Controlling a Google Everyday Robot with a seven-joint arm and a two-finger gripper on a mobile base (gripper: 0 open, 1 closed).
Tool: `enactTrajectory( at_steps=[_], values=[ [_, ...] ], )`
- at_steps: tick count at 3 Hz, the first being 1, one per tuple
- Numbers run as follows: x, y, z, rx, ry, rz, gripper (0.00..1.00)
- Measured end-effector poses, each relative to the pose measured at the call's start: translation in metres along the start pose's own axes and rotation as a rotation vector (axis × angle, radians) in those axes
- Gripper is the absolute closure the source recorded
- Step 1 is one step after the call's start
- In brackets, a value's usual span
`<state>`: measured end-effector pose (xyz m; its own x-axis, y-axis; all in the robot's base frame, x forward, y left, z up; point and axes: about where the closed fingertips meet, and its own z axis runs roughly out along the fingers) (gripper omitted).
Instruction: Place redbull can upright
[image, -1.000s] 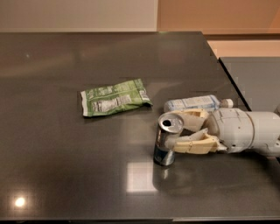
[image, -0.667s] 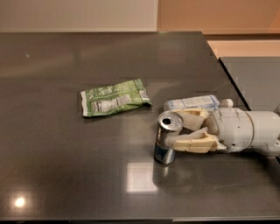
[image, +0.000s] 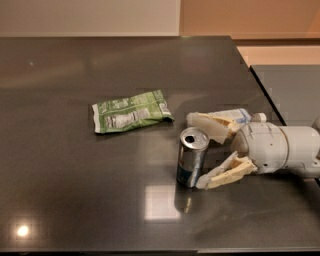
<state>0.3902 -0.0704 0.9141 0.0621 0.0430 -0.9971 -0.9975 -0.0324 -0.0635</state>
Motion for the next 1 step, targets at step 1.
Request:
enactTrajectory(
  at_steps=[1],
  values=[
    [0.0000, 0.0000, 0.0000, 0.000, 0.000, 0.000, 0.00]
  ],
)
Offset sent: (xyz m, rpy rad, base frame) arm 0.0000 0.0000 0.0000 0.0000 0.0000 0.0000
